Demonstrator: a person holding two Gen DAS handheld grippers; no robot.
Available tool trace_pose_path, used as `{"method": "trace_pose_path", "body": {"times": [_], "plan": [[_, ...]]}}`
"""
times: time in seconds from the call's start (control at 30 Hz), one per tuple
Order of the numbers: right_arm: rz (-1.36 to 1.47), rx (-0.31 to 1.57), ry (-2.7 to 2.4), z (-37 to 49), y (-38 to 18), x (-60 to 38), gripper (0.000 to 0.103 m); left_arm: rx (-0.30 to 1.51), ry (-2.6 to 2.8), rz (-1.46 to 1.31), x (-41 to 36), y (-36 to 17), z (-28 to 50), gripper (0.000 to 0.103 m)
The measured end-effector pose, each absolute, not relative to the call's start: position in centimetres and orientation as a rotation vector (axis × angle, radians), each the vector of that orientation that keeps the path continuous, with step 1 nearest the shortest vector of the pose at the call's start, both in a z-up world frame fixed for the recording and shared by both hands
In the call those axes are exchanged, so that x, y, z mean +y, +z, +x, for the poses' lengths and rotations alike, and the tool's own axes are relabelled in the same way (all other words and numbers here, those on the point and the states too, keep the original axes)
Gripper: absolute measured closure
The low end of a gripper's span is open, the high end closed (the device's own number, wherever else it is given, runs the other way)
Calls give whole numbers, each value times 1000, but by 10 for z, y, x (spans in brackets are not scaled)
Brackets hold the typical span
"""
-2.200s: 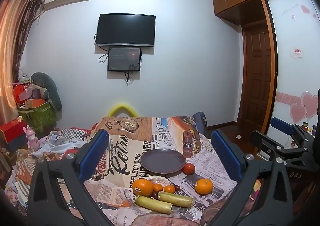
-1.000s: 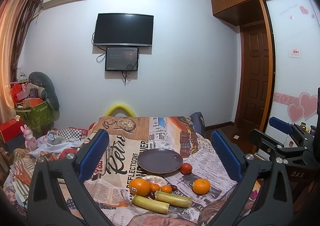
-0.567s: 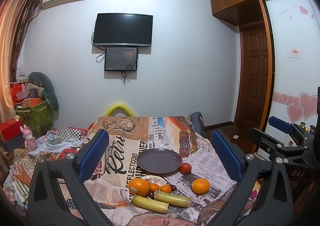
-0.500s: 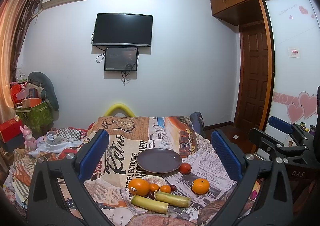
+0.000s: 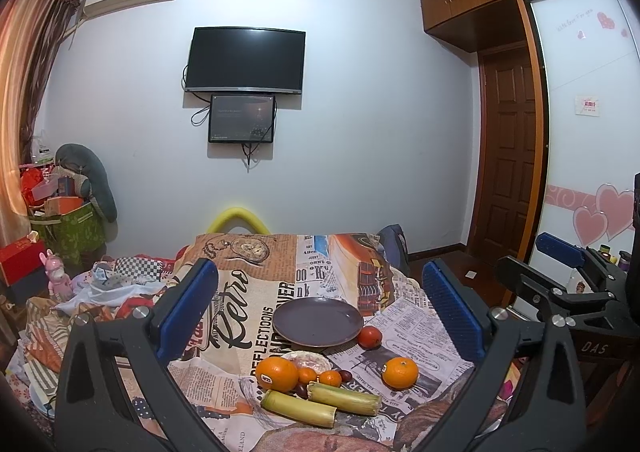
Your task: Organize fruits
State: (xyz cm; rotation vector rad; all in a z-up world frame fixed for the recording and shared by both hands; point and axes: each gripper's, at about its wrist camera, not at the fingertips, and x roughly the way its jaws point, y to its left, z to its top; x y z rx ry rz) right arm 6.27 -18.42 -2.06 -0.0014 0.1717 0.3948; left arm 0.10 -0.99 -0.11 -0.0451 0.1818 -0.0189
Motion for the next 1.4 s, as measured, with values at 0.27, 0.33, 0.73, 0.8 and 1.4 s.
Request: {"method": "trace_pose_path", "body": {"times": [0.27,0.33,0.73,0.8,1.4], "plan": [[0,176,396,63,-21,-183,0,183,-19,-45,-10,-2,1,0],[-2,177,397,64,-21,-182,0,184,-20,-46,-9,-3,1,0],[-10,327,367,111,-61,-185,0,307,-3,-61,15,-35,44,0],[-28,373,346,123,-74,-186,0,345,8,-55,21,-46,58,0],[-51,738,335,190,-175,-193,22,772,5,-117,63,-169,151,14]]}}
